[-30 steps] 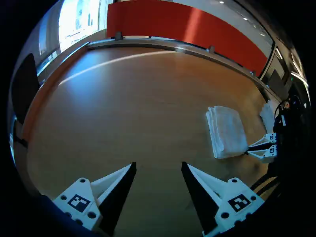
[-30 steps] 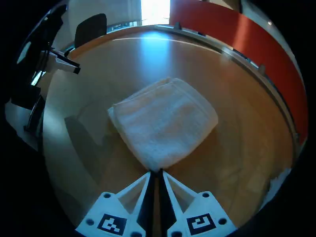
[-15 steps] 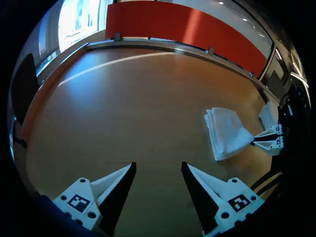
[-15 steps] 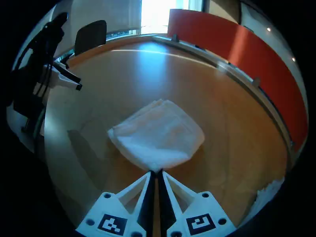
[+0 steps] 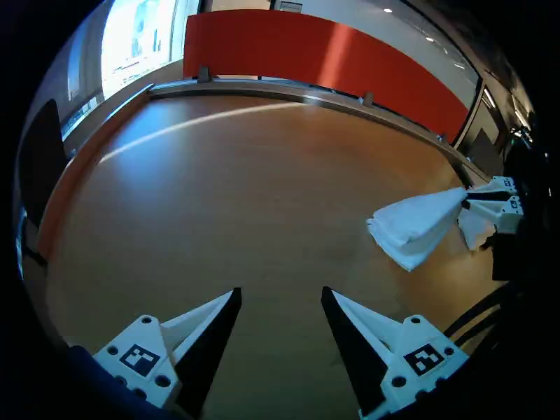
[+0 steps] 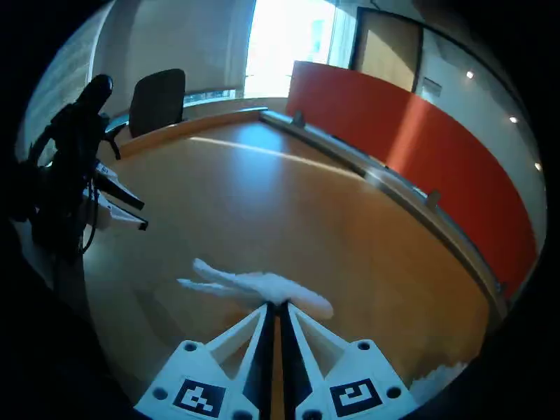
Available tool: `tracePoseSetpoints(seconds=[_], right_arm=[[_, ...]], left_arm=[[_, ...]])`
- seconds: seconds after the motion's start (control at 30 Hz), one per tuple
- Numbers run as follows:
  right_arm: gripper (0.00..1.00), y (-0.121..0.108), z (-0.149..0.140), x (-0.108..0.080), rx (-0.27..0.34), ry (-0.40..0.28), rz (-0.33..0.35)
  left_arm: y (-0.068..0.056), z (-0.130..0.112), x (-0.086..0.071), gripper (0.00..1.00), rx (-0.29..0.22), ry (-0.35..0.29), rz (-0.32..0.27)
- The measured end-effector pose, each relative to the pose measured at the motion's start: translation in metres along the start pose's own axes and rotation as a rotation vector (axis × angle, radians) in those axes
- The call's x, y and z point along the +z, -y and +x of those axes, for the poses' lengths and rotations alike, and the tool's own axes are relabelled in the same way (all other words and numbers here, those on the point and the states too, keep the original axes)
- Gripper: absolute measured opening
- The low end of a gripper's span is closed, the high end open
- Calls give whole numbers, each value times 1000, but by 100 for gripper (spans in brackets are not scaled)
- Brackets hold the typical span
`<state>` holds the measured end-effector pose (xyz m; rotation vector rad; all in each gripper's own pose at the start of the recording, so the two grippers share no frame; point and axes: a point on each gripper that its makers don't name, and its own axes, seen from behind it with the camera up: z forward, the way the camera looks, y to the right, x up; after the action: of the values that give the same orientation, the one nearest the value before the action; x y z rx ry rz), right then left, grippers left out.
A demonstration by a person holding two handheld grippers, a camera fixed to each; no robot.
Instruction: Fold towel
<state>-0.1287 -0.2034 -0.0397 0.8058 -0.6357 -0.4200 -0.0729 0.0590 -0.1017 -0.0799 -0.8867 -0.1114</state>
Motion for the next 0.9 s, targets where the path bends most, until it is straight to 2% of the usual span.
tracePoseSetpoints(seconds=[0.13,0.3,0.6,0.9], right_arm=[[5,-10,16,-10,8,-30,-8],[5,-22,23,-21,17,-43,-27],[5,-53,23,-45,32,-45,-73],[5,-98,20,-71,40,-45,-127]], left_arm=[[-3,5,-1,84,-12,-11,-8],[-8,11,-2,84,-30,-22,-23],[-17,16,-2,84,-11,-30,-37],[-24,16,-1,84,6,-26,-46]])
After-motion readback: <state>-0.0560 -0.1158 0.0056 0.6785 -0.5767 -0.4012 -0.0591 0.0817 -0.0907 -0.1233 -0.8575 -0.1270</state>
